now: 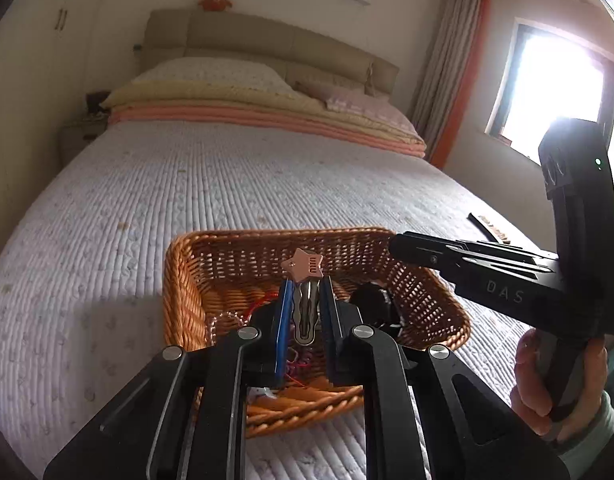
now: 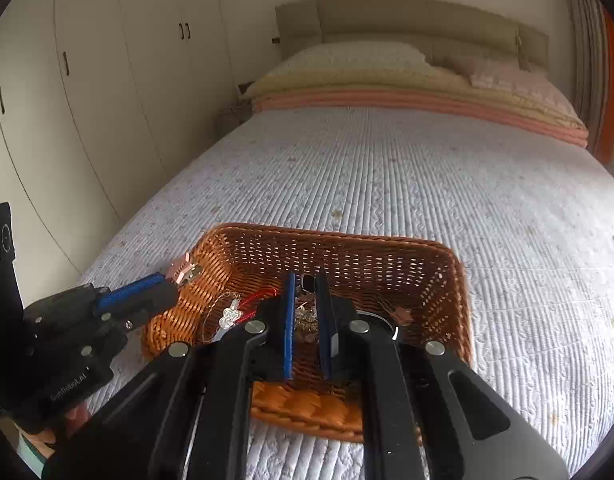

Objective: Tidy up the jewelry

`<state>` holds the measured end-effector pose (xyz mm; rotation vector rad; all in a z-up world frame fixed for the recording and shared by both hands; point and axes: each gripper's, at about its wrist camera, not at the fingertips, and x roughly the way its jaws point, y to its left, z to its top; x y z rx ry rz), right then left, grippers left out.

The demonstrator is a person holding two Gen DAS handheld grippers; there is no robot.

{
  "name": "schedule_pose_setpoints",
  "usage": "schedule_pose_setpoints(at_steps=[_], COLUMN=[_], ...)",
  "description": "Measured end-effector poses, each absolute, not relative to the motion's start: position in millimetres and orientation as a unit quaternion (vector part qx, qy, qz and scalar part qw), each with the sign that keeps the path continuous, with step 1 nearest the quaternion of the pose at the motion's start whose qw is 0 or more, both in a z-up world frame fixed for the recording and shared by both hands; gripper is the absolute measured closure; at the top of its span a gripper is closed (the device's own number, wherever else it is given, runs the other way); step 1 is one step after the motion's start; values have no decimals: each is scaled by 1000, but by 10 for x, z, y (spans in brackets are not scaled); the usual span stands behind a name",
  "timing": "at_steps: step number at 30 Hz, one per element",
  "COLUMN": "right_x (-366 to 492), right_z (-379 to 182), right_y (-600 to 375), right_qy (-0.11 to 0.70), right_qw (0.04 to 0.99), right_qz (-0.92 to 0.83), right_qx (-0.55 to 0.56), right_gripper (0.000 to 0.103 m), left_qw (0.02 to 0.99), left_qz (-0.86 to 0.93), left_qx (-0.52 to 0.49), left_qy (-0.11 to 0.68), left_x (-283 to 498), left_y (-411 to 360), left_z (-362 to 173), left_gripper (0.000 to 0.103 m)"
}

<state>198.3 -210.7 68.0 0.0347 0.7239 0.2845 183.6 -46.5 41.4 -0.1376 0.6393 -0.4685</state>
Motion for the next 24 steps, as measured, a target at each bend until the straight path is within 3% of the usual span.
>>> schedule_pose_setpoints(at_steps=[5, 14, 17, 19, 21, 24], right_x=[2534, 2851, 2853, 2809, 2697, 2485], right_z=[221, -65, -21, 42, 127, 280], right_y=[-2140, -2109, -2121, -2170, -2180, -2204], right_qy=[417, 458, 451, 446, 437, 423], right_qw=[900, 882, 884, 886, 890, 898], right_qz=[121, 103, 110, 111, 112, 113], right_qx=[40, 48, 58, 62, 58, 47], right_gripper=[95, 94, 91, 78, 73, 72], left_qw=[906, 904, 904, 910, 913, 919], left_qz=[-219, -208, -214, -213, -218, -222], left_qx=[-84, -61, -70, -75, -82, -86], left_qy=[352, 368, 362, 348, 335, 313], left_x=[2128, 2147, 2109, 2037, 1947, 1758], left_y=[-439, -528, -491, -461, -420, -367], left_z=[103, -34, 3, 74, 142, 308], left_gripper=[91, 90, 82, 73, 62, 61])
